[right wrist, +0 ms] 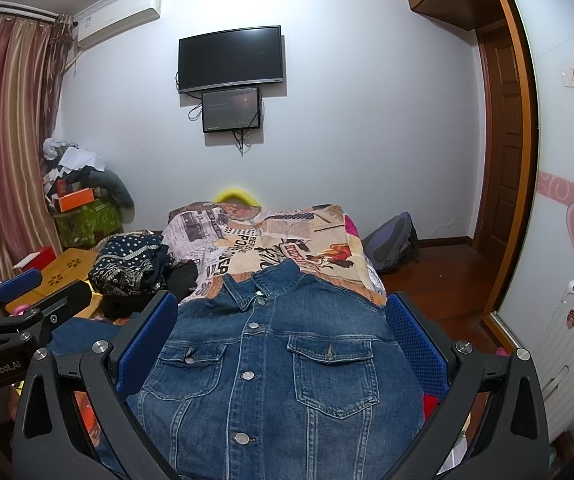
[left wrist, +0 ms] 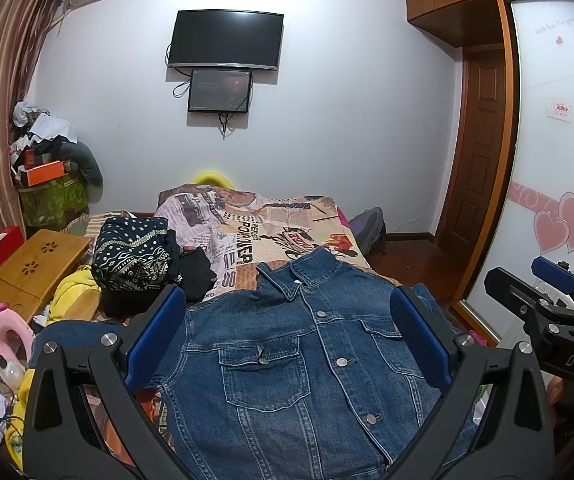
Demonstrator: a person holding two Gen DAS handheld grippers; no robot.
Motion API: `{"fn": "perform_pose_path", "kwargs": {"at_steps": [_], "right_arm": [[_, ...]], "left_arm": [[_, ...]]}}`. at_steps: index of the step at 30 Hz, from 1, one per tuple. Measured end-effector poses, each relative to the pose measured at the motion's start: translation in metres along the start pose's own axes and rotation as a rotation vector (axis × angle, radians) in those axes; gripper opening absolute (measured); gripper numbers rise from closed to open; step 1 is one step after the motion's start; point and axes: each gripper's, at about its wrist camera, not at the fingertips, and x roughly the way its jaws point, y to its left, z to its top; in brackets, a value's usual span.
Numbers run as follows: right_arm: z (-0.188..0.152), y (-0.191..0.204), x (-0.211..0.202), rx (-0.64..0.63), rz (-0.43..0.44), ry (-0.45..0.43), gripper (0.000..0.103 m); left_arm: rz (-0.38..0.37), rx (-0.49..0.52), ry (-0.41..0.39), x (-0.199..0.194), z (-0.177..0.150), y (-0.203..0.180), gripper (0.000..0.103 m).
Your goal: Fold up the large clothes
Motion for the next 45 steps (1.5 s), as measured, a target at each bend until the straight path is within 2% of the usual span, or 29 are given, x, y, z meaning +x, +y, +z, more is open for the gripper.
{"fn": "perform_pose_path", "kwargs": {"at_steps": [19, 24, 28, 30, 35, 41, 42, 45], "right_arm": [[0.003, 0.001, 0.01, -0.01, -0.011, 0.025, 0.103], [0.003, 0.003, 0.018, -0.019, -0.028, 0.037, 0.103], [0.006, 0.003, 0.027, -0.013, -0.04, 0.042, 0.103], [0.008, 0.003, 0.032, -0.014, -0.047, 0.048, 0.103], [0.009, 0.002, 0.058, -0.011, -0.077, 0.079, 0.103], [0.004, 0.001, 0.093, -0.01, -0.101, 0.143, 0.103], [0.003, 0.001, 0.099, -0.012, -0.105, 0.156, 0.103], [-0.002, -0.001, 0.112, -0.004, -0.108, 0.187, 0.103]], "left_arm": [[-0.006, -0.022, 0.005, 0.009, 0.0, 0.008, 0.102], [-0.013, -0.034, 0.005, 0.018, 0.003, 0.016, 0.102], [0.009, -0.045, -0.008, 0.026, 0.009, 0.032, 0.102], [0.035, -0.056, -0.013, 0.03, 0.011, 0.043, 0.102], [0.15, -0.138, -0.01, 0.05, 0.016, 0.097, 0.102], [0.367, -0.216, 0.012, 0.069, 0.009, 0.174, 0.102], [0.422, -0.229, 0.019, 0.072, 0.003, 0.195, 0.102], [0.501, -0.269, 0.077, 0.085, -0.013, 0.236, 0.102]]}}
